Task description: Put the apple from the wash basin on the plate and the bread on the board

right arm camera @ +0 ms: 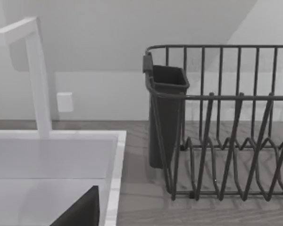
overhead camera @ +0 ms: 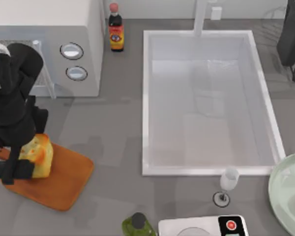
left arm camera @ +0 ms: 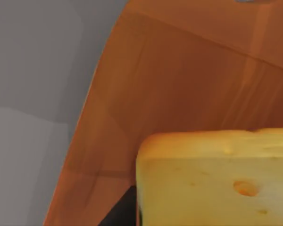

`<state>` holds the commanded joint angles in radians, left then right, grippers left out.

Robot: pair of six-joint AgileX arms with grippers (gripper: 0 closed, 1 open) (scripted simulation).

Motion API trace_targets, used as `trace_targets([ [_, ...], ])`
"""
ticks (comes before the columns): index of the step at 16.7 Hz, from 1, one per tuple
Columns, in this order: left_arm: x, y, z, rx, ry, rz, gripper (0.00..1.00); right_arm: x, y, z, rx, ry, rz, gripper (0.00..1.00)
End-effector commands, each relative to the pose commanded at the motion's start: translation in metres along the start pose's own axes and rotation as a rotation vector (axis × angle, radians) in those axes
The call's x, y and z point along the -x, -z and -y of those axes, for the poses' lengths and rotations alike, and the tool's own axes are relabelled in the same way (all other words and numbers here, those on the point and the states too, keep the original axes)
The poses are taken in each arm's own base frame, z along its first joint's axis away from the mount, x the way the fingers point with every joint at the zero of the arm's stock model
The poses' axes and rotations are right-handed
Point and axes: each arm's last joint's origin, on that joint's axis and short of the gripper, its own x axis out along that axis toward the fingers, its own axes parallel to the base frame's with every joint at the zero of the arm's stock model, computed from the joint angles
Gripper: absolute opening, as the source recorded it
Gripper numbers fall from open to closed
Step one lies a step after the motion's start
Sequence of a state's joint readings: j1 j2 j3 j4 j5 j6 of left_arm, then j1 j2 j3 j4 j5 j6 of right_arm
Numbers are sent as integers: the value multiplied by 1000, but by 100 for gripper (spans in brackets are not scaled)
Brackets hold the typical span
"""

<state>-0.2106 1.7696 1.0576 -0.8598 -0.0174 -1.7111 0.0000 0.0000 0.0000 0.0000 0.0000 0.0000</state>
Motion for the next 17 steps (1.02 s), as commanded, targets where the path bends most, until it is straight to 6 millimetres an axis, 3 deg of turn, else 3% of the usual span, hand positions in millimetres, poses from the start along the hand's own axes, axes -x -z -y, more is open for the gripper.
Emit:
trace_targets([
  [2, 0, 0, 0, 0, 0, 0, 0, 0, 0, 0, 0, 0, 0, 100],
  [15, 0, 0, 0, 0, 0, 0, 98, 0, 0, 0, 0, 0, 0, 100],
  [17, 0, 0, 0, 0, 0, 0, 100, 0, 0, 0, 0, 0, 0, 100],
])
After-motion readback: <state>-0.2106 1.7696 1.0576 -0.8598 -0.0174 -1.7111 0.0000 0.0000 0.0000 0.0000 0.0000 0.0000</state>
